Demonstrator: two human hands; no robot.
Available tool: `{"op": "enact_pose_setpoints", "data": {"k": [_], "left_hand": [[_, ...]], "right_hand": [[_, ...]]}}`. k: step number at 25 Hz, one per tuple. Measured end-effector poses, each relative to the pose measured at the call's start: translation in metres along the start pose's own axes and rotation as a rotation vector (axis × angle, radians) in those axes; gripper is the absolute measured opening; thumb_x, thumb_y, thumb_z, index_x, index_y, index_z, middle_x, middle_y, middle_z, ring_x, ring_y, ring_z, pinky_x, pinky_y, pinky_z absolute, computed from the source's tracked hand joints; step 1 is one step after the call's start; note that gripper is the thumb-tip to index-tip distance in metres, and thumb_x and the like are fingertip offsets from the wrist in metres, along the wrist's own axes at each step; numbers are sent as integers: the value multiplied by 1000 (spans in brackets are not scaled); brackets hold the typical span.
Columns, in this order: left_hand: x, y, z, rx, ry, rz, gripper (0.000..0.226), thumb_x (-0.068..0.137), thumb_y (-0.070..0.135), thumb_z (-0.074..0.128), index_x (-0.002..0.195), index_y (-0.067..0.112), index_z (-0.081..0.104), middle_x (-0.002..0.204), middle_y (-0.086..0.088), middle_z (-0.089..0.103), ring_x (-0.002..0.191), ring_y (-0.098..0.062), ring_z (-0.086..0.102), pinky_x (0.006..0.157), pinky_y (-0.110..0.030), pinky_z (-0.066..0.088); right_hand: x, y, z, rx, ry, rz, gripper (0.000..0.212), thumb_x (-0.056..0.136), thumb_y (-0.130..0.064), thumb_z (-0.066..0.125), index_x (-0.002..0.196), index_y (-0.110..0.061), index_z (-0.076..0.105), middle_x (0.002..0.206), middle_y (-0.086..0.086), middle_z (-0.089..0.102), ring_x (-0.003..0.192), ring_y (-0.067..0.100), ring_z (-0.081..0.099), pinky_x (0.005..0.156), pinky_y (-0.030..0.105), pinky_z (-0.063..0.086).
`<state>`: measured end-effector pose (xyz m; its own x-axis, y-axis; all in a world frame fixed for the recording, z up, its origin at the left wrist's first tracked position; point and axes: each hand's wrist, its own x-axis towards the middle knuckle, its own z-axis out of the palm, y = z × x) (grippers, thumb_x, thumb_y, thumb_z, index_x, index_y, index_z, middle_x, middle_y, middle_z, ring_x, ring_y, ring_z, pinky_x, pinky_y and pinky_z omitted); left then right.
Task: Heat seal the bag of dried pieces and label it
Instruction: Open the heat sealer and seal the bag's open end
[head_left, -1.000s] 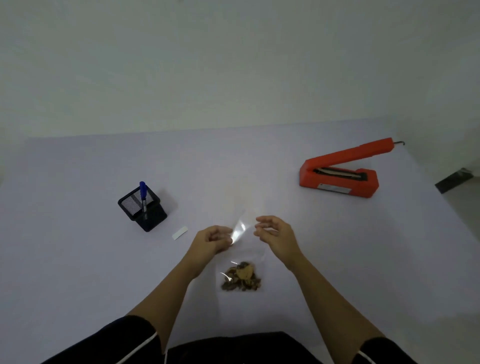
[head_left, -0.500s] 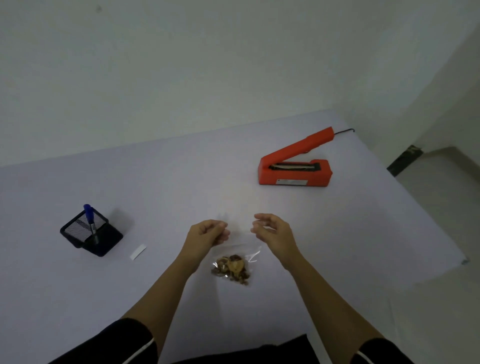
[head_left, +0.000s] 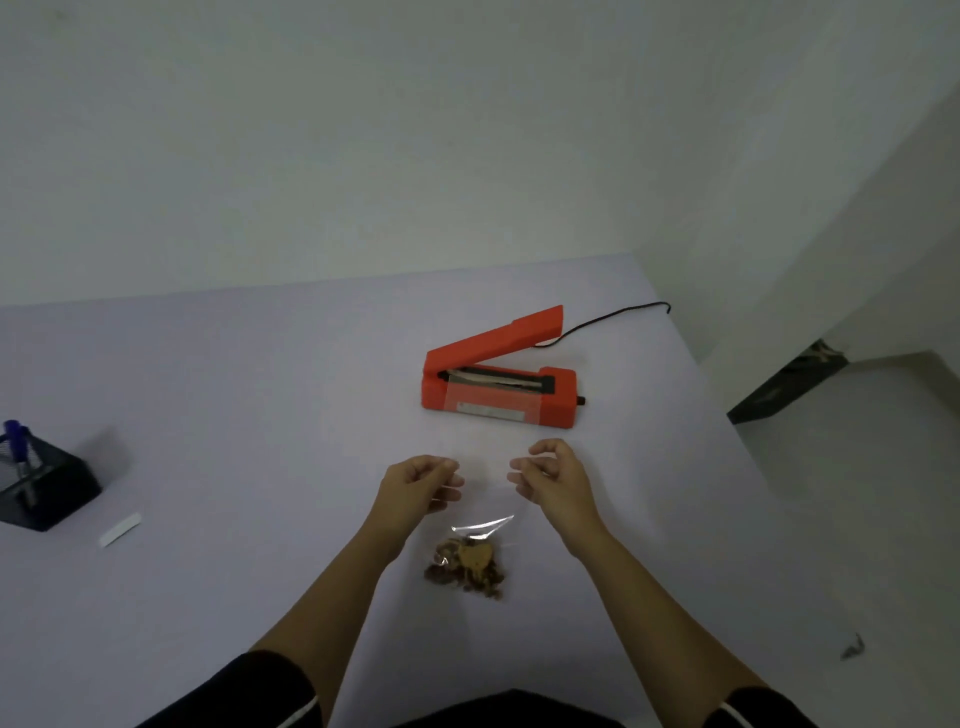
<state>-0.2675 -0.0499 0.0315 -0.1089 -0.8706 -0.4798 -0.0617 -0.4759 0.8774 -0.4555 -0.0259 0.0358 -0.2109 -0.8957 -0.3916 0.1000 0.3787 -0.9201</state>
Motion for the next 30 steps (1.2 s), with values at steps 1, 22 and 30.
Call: {"op": "enact_pose_setpoints", "data": {"k": [1, 22, 30], "left_hand": [[3, 0, 10, -13, 7, -17, 17, 89, 19, 59, 92, 4, 68, 83, -12, 71, 75, -23, 67, 68, -28, 54], [51, 11, 51, 43, 336, -131, 20, 87, 19, 60, 75, 5, 67, 68, -12, 67, 58, -19, 64, 65, -31, 54], [55, 11, 52, 70, 328, -147, 20, 87, 19, 60, 74, 6, 67, 69, -12, 68, 60, -20, 65, 60, -26, 53]], "right_hand": [[5, -2, -10, 15, 0, 12, 12, 89, -4, 56, 93, -13, 48, 93, 12, 68, 81, 21, 68, 74, 26, 55], [79, -3, -37, 42, -41, 249, 9, 89, -15, 59, 84, -10, 64, 76, 5, 63, 70, 14, 60, 68, 25, 54], [84, 1, -39, 18, -19, 236, 9, 87, -16, 61, 87, -8, 66, 78, 6, 66, 72, 13, 63, 68, 23, 55]]}}
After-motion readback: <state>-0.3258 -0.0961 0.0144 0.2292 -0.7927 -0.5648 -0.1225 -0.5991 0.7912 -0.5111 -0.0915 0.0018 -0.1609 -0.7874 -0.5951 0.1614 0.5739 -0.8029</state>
